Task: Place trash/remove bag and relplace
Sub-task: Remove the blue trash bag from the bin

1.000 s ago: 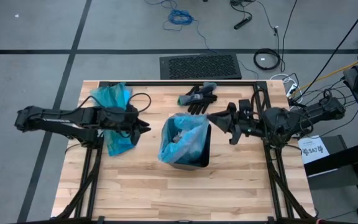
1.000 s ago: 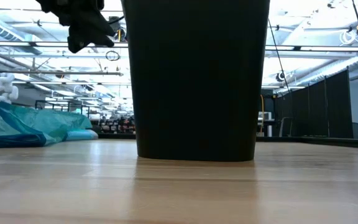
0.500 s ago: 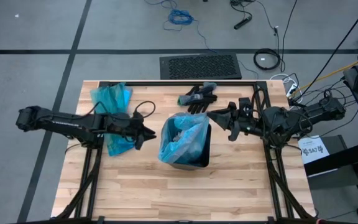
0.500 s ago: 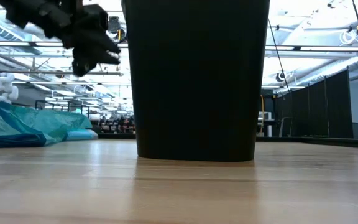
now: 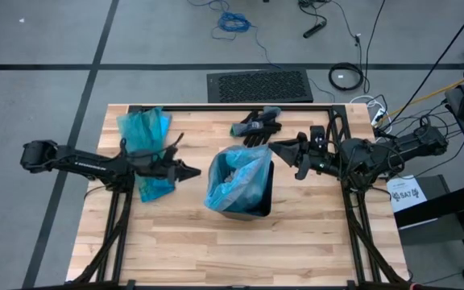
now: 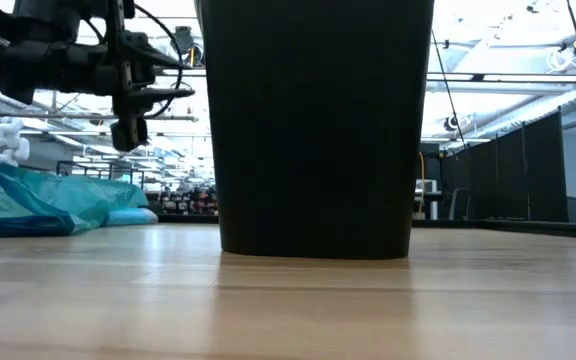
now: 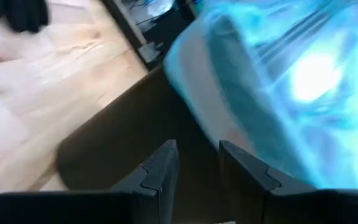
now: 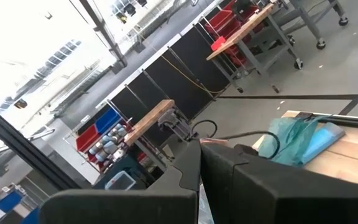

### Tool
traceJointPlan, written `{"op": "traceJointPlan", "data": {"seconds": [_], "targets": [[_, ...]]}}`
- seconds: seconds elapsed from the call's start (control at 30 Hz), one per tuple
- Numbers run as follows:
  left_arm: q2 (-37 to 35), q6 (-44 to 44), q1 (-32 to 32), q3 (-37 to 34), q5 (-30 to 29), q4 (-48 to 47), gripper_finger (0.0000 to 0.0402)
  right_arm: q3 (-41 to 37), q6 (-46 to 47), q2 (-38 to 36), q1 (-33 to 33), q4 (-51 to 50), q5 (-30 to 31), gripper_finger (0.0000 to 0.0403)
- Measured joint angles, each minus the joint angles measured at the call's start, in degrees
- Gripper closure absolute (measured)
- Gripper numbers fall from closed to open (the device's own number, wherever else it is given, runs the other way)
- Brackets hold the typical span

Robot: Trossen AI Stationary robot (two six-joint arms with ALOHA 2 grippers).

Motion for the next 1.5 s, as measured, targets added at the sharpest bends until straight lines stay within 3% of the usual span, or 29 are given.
{"op": "traceJointPlan", "data": {"seconds": [0.43,0.9,1.5], "targets": [[0.5,-4.0,-0.1,3.7,2.1,0.5,0.0281,0.0,0.0,0.0,0.0,-0.9,2.7,0.0403],[0.5,0.3,-0.1,12.7,3.5,-19.7,0.0282,0.0,-0.4,0.0,0.0,-1.1,2.8,0.0403],[4.5,0.3,-2.7,18.2,3.7,-26.9,0.0282,0.0,-0.8,0.0,0.0,-2.7,2.8,0.0403]]}}
